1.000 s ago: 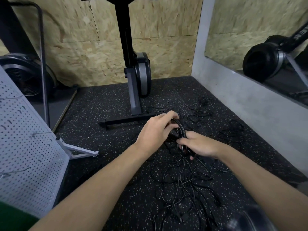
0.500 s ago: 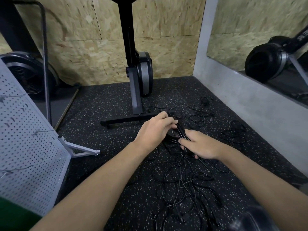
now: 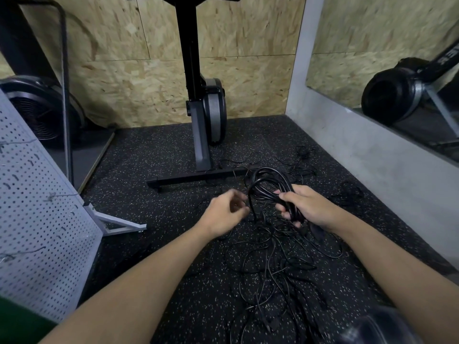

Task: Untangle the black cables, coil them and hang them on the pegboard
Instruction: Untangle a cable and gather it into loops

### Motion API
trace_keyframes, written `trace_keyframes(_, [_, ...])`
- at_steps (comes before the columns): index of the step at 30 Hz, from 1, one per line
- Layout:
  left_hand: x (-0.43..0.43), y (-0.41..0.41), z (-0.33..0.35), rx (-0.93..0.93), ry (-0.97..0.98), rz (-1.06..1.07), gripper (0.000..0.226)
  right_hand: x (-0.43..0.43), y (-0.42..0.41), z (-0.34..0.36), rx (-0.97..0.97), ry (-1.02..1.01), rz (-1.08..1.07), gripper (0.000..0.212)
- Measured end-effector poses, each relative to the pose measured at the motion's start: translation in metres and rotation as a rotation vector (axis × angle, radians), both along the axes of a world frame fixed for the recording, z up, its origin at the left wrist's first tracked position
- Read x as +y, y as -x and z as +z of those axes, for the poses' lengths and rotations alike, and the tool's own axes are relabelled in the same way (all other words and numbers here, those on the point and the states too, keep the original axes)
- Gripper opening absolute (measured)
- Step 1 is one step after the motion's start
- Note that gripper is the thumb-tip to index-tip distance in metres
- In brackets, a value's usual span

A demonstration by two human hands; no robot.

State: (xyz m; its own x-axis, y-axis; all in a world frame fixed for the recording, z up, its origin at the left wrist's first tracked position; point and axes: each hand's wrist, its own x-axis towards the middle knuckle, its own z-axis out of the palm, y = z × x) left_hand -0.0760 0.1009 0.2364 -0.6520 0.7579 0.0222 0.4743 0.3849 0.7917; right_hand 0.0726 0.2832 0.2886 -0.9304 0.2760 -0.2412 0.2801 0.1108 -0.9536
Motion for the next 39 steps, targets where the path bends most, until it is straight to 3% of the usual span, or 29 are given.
trace_keyframes(5, [0.011, -0.002, -0.009, -0.078, 0.020, 0.032, 0.017, -0.002, 0.002, 0.000, 0.007, 0.036, 0.021, 0.010])
trace_keyframes(10, [0.010, -0.002, -0.002, 0.017, 0.100, 0.033, 0.022, -0.001, 0.003, -0.008, 0.051, -0.022, -0.066, 0.012])
trace_keyframes(14, [0.019, -0.006, 0.013, -0.008, -0.025, 0.056, 0.024, 0.000, 0.006, -0.014, 0.136, -0.125, -0.167, 0.020])
trace_keyframes(18, [0.023, -0.011, 0.043, -0.318, -0.321, 0.048, 0.025, -0.001, 0.008, -0.009, 0.208, -0.171, -0.175, 0.022])
trace_keyframes(21, [0.023, -0.019, 0.053, -0.489, -0.401, 0.065, 0.027, -0.004, 0.007, -0.004, 0.246, -0.200, -0.150, 0.021])
trace_keyframes(25, [0.022, -0.023, 0.056, -0.557, -0.454, 0.062, 0.024, -0.002, 0.006, -0.002, 0.214, -0.349, -0.095, 0.032])
trace_keyframes(28, [0.021, -0.021, 0.056, -0.602, -0.495, 0.110, 0.015, -0.005, 0.003, 0.001, 0.188, -0.350, -0.068, 0.038])
trace_keyframes(35, [0.022, -0.021, 0.053, -0.551, -0.521, 0.137, 0.012, -0.018, 0.002, 0.002, 0.176, -0.189, -0.005, 0.023])
trace_keyframes(39, [0.020, -0.020, 0.055, -0.356, -0.377, 0.110, 0.016, -0.017, 0.002, 0.001, 0.127, -0.184, -0.001, 0.021])
